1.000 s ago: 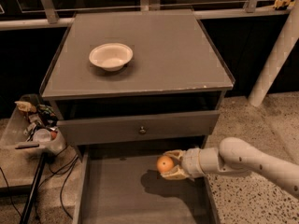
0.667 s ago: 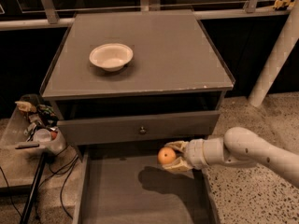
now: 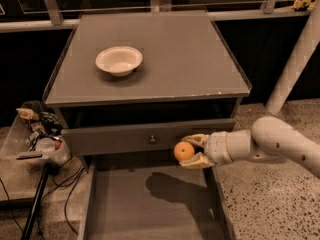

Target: Pick orange from middle drawer and place on counter

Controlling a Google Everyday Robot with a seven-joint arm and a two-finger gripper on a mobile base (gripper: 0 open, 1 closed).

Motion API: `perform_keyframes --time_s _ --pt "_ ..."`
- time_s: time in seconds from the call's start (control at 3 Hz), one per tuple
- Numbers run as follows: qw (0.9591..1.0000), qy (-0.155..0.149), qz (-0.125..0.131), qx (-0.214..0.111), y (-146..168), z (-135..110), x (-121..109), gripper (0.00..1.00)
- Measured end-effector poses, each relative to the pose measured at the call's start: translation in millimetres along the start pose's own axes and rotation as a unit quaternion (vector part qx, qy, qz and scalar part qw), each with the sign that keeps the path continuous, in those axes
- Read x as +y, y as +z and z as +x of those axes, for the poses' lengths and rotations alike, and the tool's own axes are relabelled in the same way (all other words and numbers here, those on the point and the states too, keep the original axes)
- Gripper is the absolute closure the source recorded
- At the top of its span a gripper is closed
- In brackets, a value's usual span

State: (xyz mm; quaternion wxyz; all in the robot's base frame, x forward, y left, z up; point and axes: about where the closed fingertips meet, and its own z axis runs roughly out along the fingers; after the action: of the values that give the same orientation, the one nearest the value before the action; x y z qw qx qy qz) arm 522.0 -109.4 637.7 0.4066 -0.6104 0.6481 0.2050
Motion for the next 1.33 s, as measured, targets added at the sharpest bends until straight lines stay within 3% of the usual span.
perform_keyframes --time_s 0.67,1.0,1.33 --pt "0.9992 -0.022 0.033 0.010 -51 -50 -34 1.00" --pt "0.9967 -0.036 0.068 0.024 -101 -99 -48 1.00" --pt "0.9966 -0.038 0.069 0.025 -102 -101 -49 1.00"
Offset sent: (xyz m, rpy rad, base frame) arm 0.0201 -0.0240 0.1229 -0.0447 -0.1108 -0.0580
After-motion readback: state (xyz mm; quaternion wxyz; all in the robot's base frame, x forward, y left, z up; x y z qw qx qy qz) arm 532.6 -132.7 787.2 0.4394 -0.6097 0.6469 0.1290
